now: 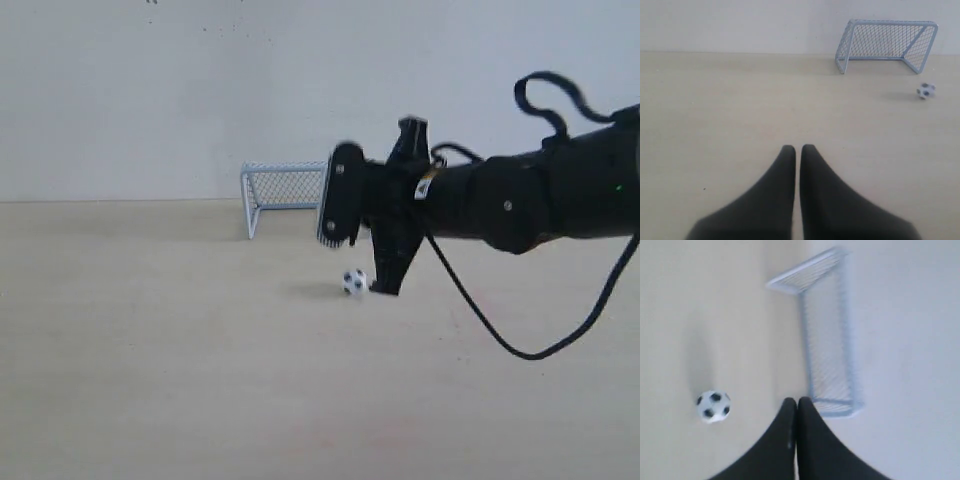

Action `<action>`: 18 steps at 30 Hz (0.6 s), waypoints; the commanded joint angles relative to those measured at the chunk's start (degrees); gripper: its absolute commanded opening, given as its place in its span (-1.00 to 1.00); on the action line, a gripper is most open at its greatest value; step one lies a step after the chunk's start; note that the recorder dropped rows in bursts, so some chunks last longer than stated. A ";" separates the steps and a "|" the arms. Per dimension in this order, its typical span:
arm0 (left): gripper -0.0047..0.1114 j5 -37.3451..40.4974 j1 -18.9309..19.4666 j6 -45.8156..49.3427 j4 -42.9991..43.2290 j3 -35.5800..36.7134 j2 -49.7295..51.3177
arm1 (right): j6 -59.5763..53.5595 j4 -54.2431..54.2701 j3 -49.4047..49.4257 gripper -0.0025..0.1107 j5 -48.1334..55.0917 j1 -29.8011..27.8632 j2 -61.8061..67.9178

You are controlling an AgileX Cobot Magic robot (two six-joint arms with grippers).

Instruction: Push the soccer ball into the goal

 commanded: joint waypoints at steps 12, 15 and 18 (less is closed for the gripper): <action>-0.84 -0.09 0.00 -0.01 0.05 0.22 -0.06 | -5.13 -1.96 9.53 -0.96 20.15 -0.06 -14.23; -0.84 -0.09 0.00 -0.01 0.05 0.22 -0.06 | -3.19 -1.96 9.53 -0.96 28.43 -0.06 -15.38; -0.84 -0.09 0.00 -0.01 0.05 0.22 -0.06 | 0.47 0.35 9.53 -0.96 42.14 -0.06 -15.96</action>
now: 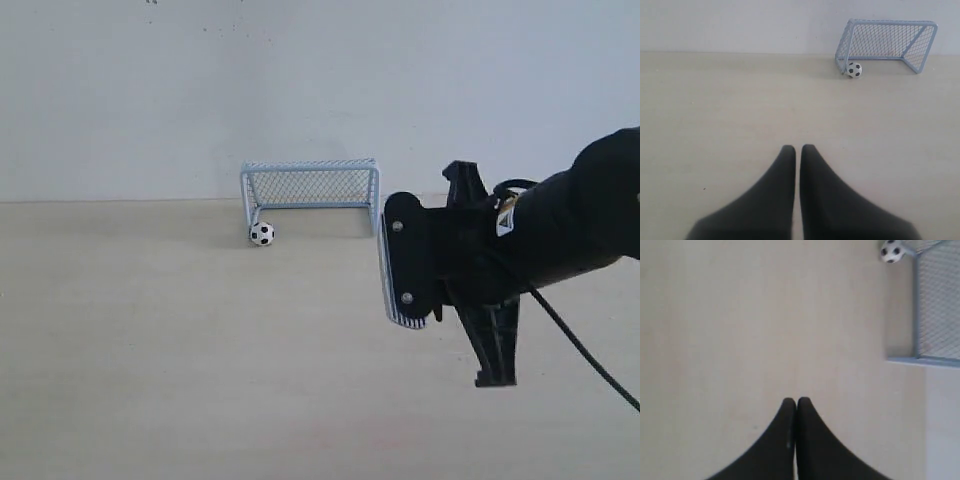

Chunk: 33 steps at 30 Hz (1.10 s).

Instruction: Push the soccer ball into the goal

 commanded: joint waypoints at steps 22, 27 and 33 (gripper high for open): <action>-0.84 -0.09 0.00 -0.01 0.05 0.22 -0.06 | 22.90 26.39 0.39 -0.96 37.95 -0.06 -0.99; -0.84 -0.09 0.00 -0.01 0.05 0.22 -0.06 | 22.77 26.39 0.39 -0.96 34.38 -0.06 -0.99; -0.84 -0.09 0.00 -0.01 0.05 0.22 -0.06 | 22.77 26.51 0.39 -0.96 26.04 -0.06 -0.99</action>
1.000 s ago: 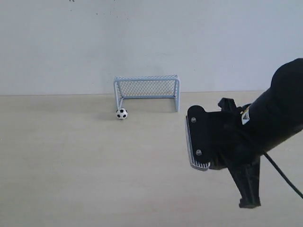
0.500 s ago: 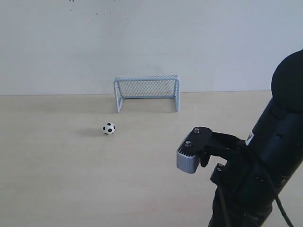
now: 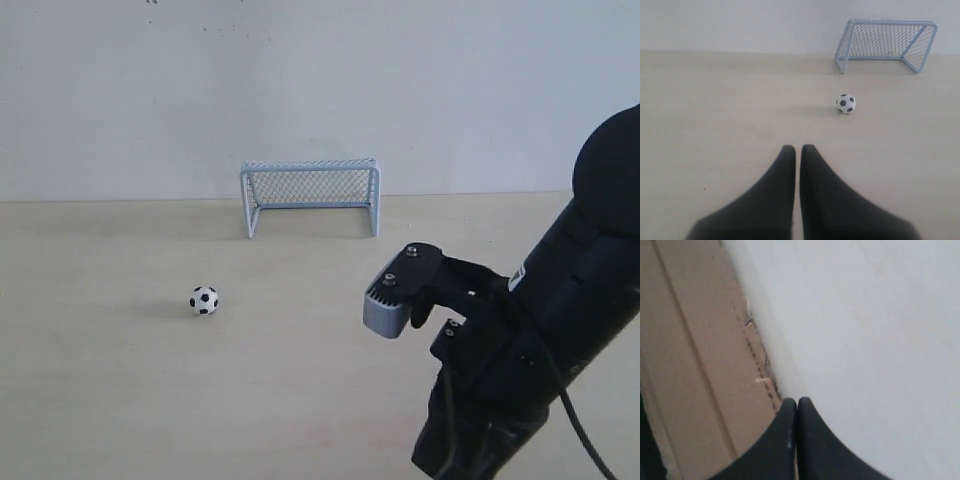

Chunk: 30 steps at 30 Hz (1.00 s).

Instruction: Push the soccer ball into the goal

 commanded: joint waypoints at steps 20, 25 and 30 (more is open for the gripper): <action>-0.84 -0.09 0.00 -0.01 0.05 0.22 -0.06 | 7.91 1.66 0.06 -0.96 -16.55 -0.06 -13.70; -0.84 -0.09 0.00 -0.01 0.05 0.22 -0.06 | 7.91 1.66 0.06 -0.96 -16.31 -0.06 -17.01; -0.84 -0.09 0.00 -0.01 0.05 0.22 -0.06 | 8.48 1.66 3.70 -0.96 -20.82 -0.46 -21.64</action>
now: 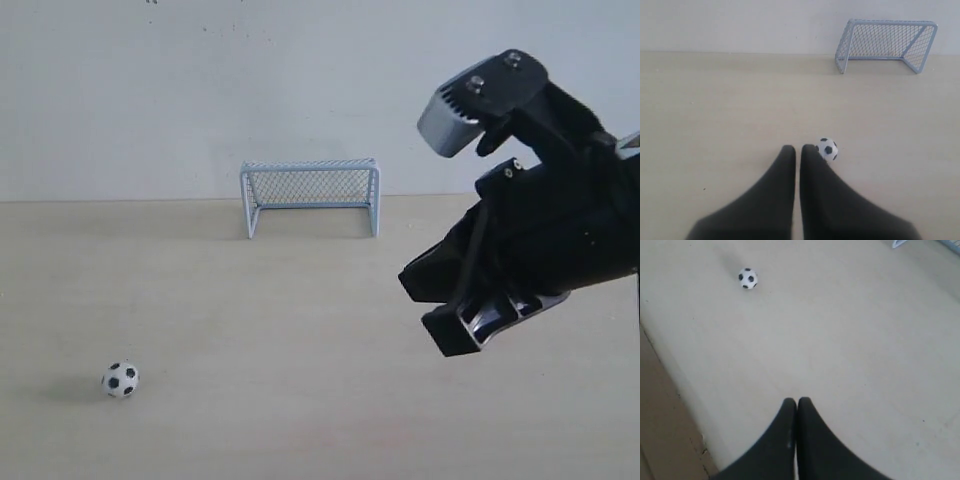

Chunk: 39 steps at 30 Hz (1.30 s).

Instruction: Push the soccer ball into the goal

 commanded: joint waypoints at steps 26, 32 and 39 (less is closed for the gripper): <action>-0.84 -0.09 0.00 -0.01 0.05 0.22 -0.06 | 1.83 15.77 36.01 -0.96 -15.49 -18.53 -46.97; -0.84 -0.09 0.00 -0.01 0.05 0.22 -0.06 | 1.94 22.64 40.02 -0.96 -18.67 -22.52 -55.23; -0.84 -0.09 0.00 -0.01 0.05 0.22 -0.06 | 1.11 22.52 44.62 -0.96 -20.99 -23.74 -64.60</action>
